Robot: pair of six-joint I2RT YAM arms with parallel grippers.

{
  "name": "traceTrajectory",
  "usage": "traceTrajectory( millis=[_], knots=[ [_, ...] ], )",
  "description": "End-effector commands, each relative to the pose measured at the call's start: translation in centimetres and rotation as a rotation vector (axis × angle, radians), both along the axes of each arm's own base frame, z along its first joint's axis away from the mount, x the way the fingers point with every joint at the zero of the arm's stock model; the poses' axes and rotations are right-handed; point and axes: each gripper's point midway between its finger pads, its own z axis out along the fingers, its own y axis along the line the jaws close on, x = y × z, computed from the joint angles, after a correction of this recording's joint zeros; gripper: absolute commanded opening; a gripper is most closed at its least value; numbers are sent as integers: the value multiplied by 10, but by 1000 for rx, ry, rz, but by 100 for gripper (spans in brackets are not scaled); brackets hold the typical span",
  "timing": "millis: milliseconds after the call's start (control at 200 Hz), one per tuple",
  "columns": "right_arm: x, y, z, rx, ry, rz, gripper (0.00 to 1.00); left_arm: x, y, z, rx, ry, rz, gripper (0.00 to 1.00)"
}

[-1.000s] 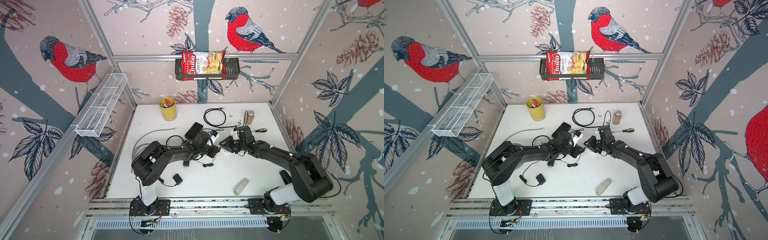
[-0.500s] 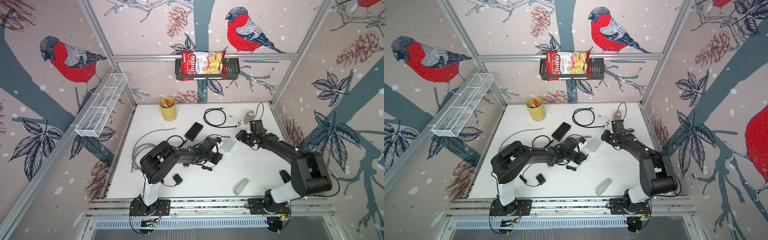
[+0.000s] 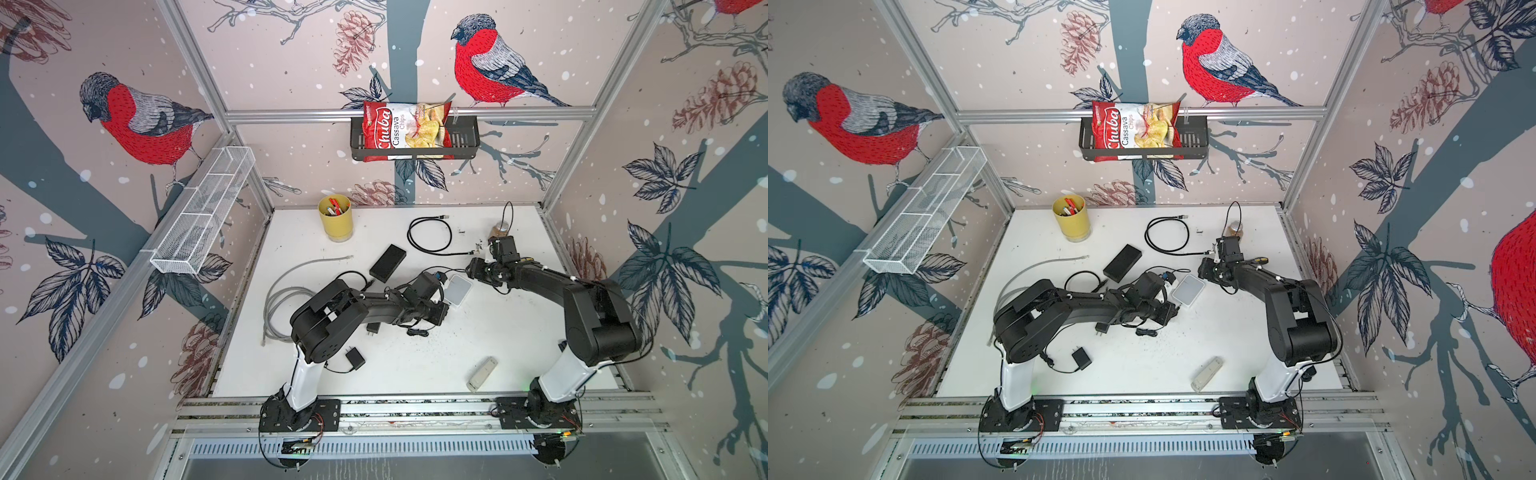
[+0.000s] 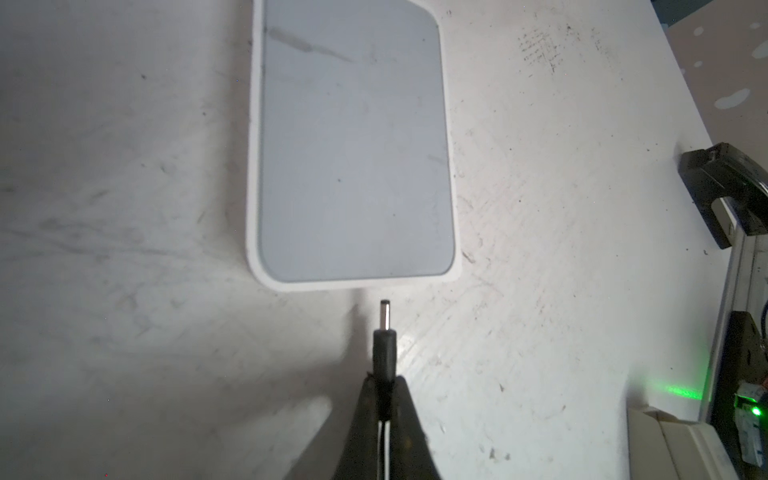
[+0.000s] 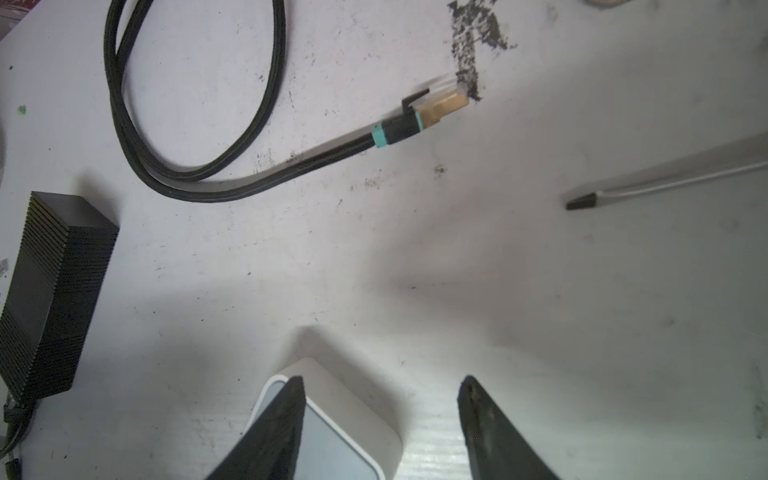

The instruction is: Insert the plug into the switch port

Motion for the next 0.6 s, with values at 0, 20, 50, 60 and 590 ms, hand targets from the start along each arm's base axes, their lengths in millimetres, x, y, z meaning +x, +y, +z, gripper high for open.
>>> traceTrajectory(
  millis=[0,20,50,60,590],
  knots=[
    [4,5,3,-26,-42,49,61,0,6,-6,39,25,30,0],
    [4,6,2,-29,-43,52,61,0,6,-6,39,24,29,0],
    [4,6,1,-34,-45,56,61,1,6,-6,43,24,34,0],
    [4,6,1,-34,-45,56,61,1,7,-6,46,24,35,0],
    [-7,24,-11,-49,-23,162,61,10,6,-6,57,10,42,0]
  ],
)
